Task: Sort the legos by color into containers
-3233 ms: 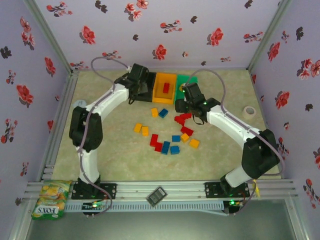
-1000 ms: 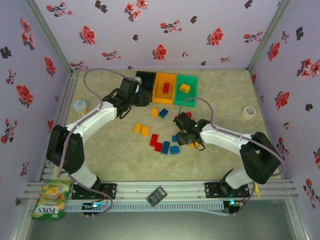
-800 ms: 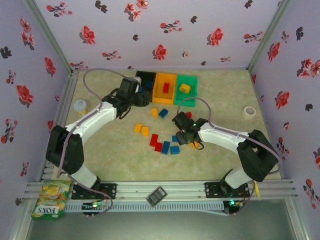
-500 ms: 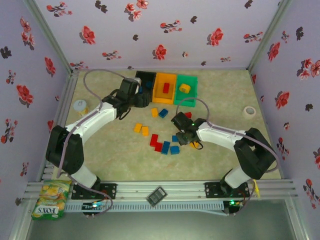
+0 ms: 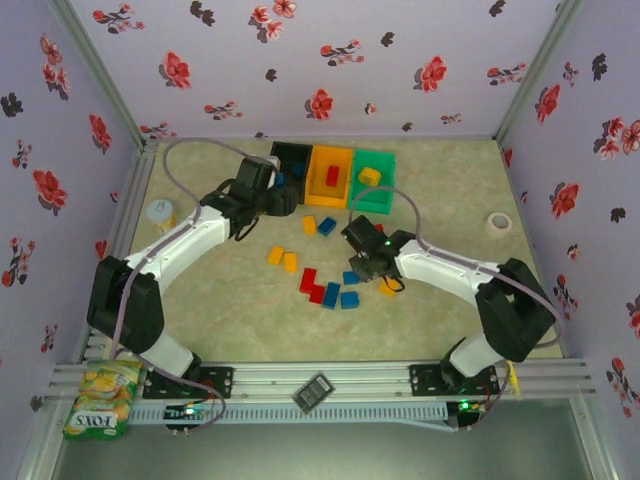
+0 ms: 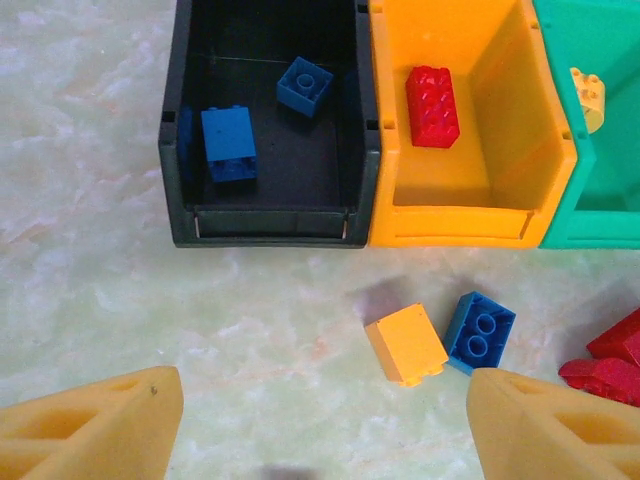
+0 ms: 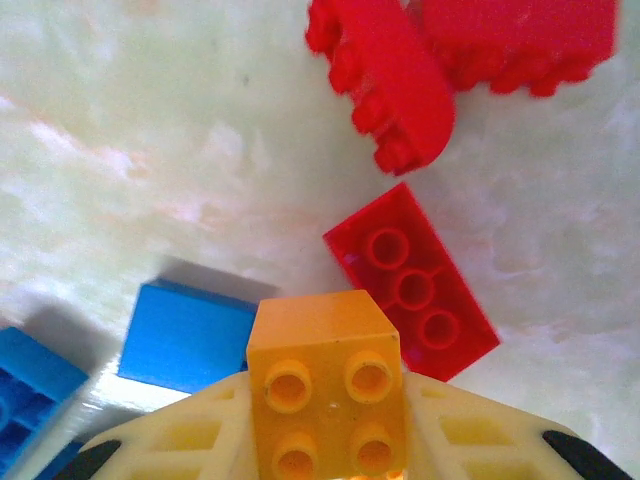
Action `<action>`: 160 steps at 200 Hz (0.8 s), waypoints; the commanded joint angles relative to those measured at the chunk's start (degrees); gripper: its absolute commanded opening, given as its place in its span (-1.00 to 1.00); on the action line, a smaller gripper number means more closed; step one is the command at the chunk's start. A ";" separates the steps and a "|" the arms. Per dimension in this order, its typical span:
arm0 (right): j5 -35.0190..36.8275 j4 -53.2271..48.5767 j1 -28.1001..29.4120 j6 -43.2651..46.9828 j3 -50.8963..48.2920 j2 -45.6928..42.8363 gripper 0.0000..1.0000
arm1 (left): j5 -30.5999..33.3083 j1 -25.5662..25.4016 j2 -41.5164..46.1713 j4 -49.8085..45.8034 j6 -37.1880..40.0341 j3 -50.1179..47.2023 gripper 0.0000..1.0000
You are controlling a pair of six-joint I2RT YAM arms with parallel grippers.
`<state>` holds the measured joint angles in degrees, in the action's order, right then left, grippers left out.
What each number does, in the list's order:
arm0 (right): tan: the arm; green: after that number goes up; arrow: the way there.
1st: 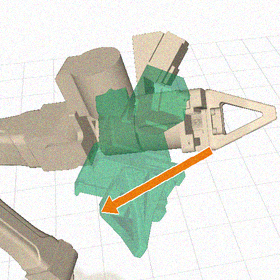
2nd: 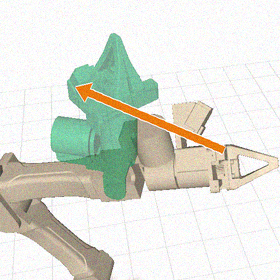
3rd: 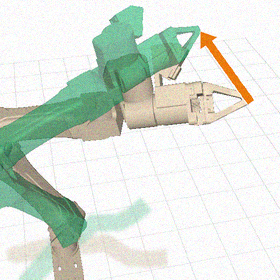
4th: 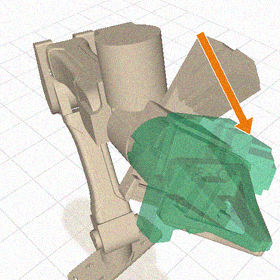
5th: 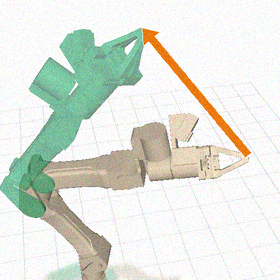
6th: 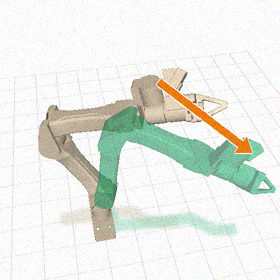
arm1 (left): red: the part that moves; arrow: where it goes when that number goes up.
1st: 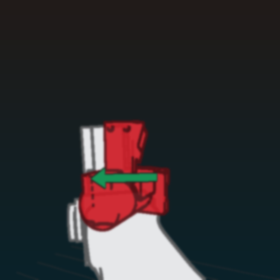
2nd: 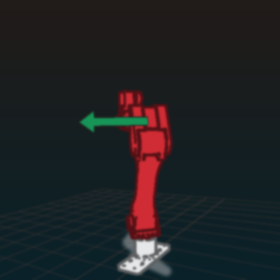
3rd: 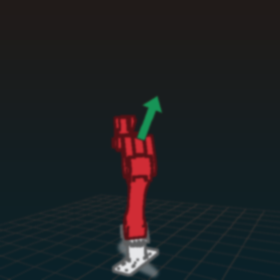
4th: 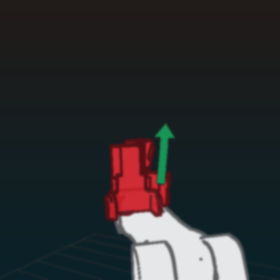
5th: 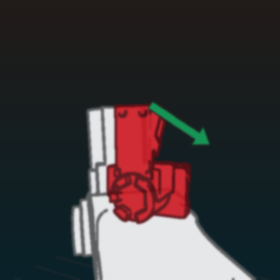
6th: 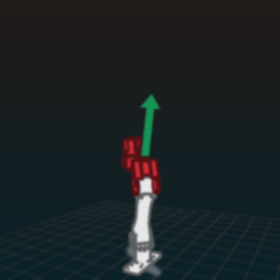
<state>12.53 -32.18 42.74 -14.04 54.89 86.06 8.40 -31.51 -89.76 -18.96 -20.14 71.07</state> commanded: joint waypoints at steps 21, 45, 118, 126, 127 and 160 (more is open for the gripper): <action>3.15 -3.13 -4.24 3.36 8.25 -5.21 -0.34 | 1.35 -0.31 2.77 -3.09 0.94 0.86 0.50; 3.11 -1.64 -6.48 3.75 10.70 -6.81 -0.36 | 1.35 -0.31 3.49 -3.46 0.72 0.88 0.50; 3.21 2.97 -10.32 3.67 15.87 -3.11 -0.37 | 1.35 -0.35 6.23 -2.21 0.88 -2.45 0.50; 3.08 3.33 -11.17 3.83 17.19 -1.42 -0.37 | 1.35 -0.33 6.18 -2.00 0.89 -2.92 0.50; 3.09 3.39 -11.26 3.80 17.40 -1.20 -0.37 | 1.35 -0.32 6.13 -1.98 0.89 -2.94 0.50; 0.37 5.40 -15.55 3.85 23.09 6.89 -0.38 | 1.35 -0.31 5.60 -3.78 0.54 -3.02 0.50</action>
<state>14.50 -29.82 29.93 -10.87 73.87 88.27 8.97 -31.51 -84.51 -21.87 -20.01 68.47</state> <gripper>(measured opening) 0.320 0.749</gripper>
